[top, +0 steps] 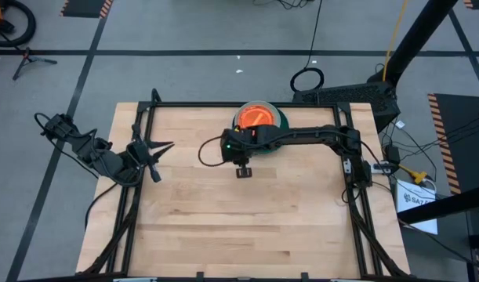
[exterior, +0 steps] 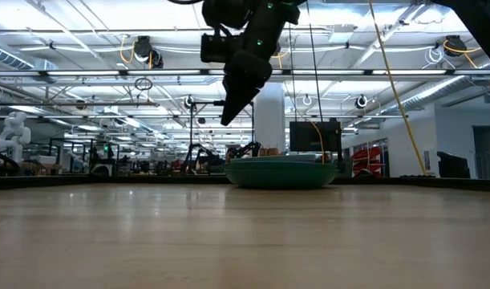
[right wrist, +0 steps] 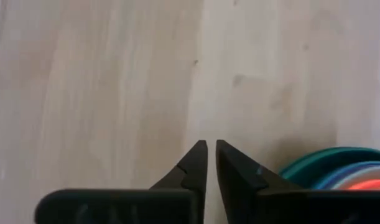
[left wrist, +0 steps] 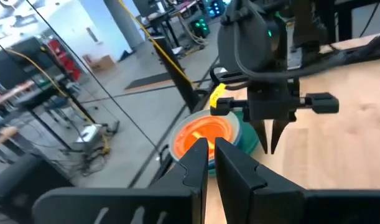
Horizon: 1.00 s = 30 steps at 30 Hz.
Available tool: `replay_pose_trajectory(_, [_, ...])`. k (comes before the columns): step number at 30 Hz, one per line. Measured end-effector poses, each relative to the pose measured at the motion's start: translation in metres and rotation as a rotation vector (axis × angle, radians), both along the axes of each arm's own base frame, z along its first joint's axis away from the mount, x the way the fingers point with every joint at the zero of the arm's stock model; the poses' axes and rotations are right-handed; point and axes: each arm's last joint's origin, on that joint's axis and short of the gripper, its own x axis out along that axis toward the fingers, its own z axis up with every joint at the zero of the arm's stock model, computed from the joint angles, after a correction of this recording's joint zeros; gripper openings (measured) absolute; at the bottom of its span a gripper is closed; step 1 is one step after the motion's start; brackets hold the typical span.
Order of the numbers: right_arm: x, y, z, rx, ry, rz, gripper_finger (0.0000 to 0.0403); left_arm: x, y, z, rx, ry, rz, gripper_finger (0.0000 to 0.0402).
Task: Stack plastic plates
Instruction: Return to Home Position
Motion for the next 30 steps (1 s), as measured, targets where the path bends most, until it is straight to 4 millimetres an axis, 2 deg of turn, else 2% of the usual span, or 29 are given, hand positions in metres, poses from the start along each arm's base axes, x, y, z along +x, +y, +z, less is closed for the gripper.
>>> replay_pose_trajectory(3, [-0.008,0.007,-0.007,0.019,0.028,0.034,0.0017,0.000,-0.001,-0.001,-0.048,-0.011,-0.015,0.0035])
replay_pose_trajectory(6, [-0.025,0.012,-0.012,0.021,0.023,0.041,0.0006,0.002,-0.002,-0.004,-0.091,0.005,-0.035,0.0035])
replay_pose_trajectory(12, [-0.081,0.017,-0.027,0.031,-0.129,-0.002,0.0002,0.015,-0.011,-0.016,-0.128,0.067,-0.017,0.0035])
replay_pose_trajectory(20, [-0.163,0.023,-0.037,0.047,-0.338,-0.052,0.0001,0.040,-0.029,-0.036,-0.115,0.159,0.007,0.0035])
replay_pose_trajectory(24, [-0.196,0.025,-0.034,0.054,-0.428,-0.066,0.0001,0.050,-0.035,-0.045,-0.136,0.174,0.033,0.0035])
replay_pose_trajectory(30, [-0.233,0.028,-0.019,0.026,-0.602,-0.038,0.0000,0.070,-0.048,-0.054,-0.183,0.136,0.052,0.0035])
